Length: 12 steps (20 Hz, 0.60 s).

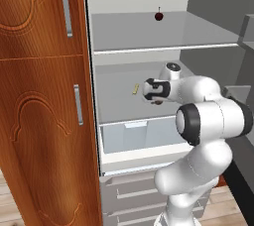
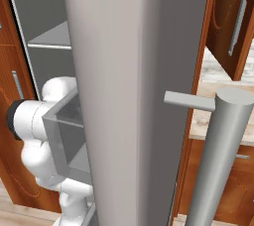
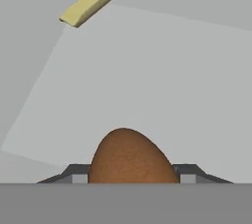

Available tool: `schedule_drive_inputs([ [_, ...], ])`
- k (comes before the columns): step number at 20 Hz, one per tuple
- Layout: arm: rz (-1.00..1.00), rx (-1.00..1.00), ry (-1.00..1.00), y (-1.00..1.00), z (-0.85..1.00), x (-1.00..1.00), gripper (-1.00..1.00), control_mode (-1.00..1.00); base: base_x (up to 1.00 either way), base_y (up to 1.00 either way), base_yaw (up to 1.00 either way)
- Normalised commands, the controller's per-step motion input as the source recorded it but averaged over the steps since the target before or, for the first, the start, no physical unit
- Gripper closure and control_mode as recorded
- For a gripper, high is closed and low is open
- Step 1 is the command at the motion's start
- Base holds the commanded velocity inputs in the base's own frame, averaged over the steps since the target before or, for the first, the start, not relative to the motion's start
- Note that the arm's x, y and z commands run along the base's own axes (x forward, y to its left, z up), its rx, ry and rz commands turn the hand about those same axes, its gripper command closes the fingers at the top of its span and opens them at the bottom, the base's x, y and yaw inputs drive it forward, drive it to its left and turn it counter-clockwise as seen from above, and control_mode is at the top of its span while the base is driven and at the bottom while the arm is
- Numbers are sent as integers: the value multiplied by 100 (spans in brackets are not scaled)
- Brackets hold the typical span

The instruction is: Pick the egg and butter from the fridge and place them by the bowl for mixing.

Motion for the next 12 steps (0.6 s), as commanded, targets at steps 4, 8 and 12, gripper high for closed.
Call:
schedule_drive_inputs([
  [4,5,-1,4,-3,26,-44,100,-100,0,0,0],
  [8,4,-3,1,-2,29,-37,100,-100,0,0,0],
  [12,4,-5,3,-1,27,-35,100,-100,0,0,0],
])
